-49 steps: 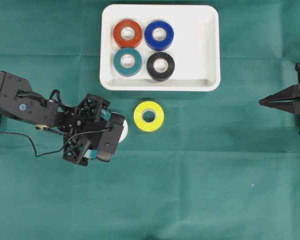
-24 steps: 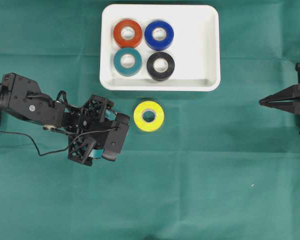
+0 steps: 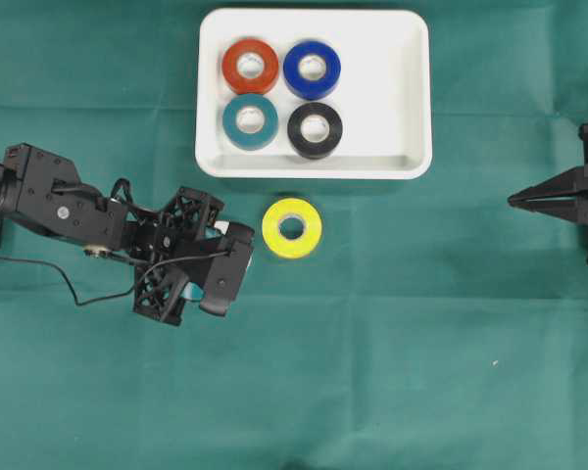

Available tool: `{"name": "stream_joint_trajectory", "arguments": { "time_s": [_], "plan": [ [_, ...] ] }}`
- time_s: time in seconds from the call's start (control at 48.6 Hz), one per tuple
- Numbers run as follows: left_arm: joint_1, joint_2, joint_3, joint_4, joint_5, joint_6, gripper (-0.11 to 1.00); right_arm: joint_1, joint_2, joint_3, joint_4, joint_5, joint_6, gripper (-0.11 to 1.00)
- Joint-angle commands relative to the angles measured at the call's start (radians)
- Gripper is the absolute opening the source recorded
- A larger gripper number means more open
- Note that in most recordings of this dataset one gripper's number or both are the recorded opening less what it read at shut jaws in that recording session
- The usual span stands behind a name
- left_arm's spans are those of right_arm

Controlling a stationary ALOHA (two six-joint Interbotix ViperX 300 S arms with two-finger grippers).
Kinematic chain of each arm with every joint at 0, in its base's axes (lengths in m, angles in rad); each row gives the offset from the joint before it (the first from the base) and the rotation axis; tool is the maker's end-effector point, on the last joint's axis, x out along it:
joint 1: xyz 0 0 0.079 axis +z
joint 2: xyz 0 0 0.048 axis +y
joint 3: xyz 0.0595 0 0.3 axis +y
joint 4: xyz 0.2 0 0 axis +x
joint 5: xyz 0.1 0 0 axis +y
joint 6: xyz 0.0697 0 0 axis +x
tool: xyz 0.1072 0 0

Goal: Put the tape into the white case with the left arm.
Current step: 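Close the left gripper on the white tape roll and lift it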

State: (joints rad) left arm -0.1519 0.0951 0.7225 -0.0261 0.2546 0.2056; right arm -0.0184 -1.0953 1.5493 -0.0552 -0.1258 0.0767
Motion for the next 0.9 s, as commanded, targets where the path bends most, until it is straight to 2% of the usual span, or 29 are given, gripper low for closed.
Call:
{"name": "stream_joint_trajectory", "arguments": {
  "time_s": [0.0,0.432,0.679,0.884],
  "plan": [
    [0.003,-0.037,-0.012,0.003,0.005,0.002,0.27,0.0,0.006,-0.011,0.0,-0.012,0.002,-0.09],
    [-0.006,-0.196,-0.075,0.005,0.218,0.005,0.27,0.0,0.008,-0.009,0.0,-0.014,0.002,-0.09],
    [0.037,-0.183,-0.1,0.006,0.218,0.018,0.27,-0.002,0.008,-0.011,0.0,-0.014,0.002,-0.09],
    [0.117,-0.132,-0.155,0.006,0.187,0.094,0.27,0.0,0.008,-0.011,0.0,-0.014,0.002,-0.09]
  ]
}}
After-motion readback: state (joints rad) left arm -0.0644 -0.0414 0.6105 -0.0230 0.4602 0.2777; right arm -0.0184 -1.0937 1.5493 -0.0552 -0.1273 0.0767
